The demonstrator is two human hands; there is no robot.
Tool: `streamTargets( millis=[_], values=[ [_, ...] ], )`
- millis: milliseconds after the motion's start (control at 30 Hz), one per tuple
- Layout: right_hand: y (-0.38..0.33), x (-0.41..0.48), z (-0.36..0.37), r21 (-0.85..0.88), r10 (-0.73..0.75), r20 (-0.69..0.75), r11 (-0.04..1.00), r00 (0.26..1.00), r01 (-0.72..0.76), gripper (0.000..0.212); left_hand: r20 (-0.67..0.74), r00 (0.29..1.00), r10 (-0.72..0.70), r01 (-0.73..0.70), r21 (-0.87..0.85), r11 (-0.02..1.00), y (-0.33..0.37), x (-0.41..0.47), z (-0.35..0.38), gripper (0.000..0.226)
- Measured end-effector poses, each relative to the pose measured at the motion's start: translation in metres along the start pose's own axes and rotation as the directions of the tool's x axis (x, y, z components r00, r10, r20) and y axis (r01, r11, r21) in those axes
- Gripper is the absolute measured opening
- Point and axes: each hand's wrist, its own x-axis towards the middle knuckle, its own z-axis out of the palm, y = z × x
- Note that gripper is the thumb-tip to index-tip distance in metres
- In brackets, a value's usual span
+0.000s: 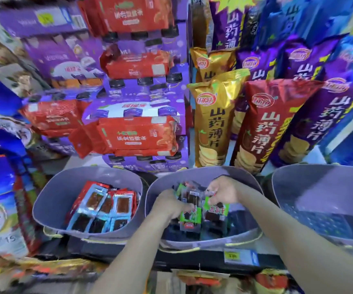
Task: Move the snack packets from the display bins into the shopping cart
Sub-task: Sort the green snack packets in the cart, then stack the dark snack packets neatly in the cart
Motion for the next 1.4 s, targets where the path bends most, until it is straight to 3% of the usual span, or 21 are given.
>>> streamTargets(
  millis=[100,200,333,467,533,667,767,900,1000,1200,1333,1400],
  values=[
    [0.001,0.005,0.003,0.002,0.030,0.033,1.000,0.999,-0.030,0.010,0.038,0.999,-0.035,0.028,0.173,0.985,-0.004,0.010,0.009,0.058],
    [-0.003,0.006,0.005,-0.009,0.044,0.052,0.999,0.998,-0.043,0.012,0.059,0.996,-0.066,0.041,0.354,0.934,-0.007,0.015,0.014,0.072],
    [-0.011,0.003,0.002,-0.091,0.073,0.092,0.994,0.993,-0.064,0.033,0.055,0.993,-0.105,0.067,0.470,0.880,-0.003,0.022,0.016,0.082],
    [-0.011,-0.001,0.003,-0.160,0.068,0.114,0.986,0.991,-0.049,0.050,0.045,0.991,-0.125,0.078,0.568,0.820,0.000,0.020,0.019,0.116],
    [-0.011,-0.004,0.003,-0.203,0.056,0.113,0.979,0.992,-0.032,0.053,0.042,0.993,-0.111,0.063,0.605,0.793,0.002,0.016,0.018,0.122],
    [-0.019,-0.014,0.002,-0.371,0.005,0.062,0.929,0.998,0.019,0.037,0.027,1.000,-0.015,-0.005,0.622,0.783,0.011,0.001,0.007,0.097],
    [-0.030,-0.025,0.000,-0.497,-0.075,0.003,0.865,0.997,0.067,0.019,-0.015,0.991,0.134,-0.094,0.636,0.766,0.012,-0.022,-0.009,0.072],
    [-0.062,-0.050,0.004,-0.614,-0.185,-0.117,0.786,0.976,0.076,0.036,-0.137,0.927,0.350,-0.167,0.685,0.709,0.005,-0.067,-0.035,0.059],
    [-0.095,-0.075,0.015,-0.693,-0.287,-0.227,0.719,0.931,0.052,0.044,-0.289,0.863,0.414,-0.070,0.743,0.665,-0.012,-0.102,-0.061,0.050],
    [-0.167,-0.114,0.059,-0.727,-0.460,-0.303,0.678,0.835,0.110,0.052,-0.513,0.813,0.275,0.156,0.648,0.746,-0.088,-0.174,-0.114,0.062],
    [-0.219,-0.135,0.113,-0.752,-0.541,-0.230,0.626,0.809,0.205,0.052,-0.652,0.731,0.201,0.229,0.512,0.828,-0.152,-0.233,-0.140,0.054],
    [-0.244,-0.146,0.146,-0.766,-0.578,-0.159,0.584,0.801,0.270,0.052,-0.663,0.745,0.071,0.341,0.471,0.813,-0.188,-0.262,-0.148,0.059]
  ],
)
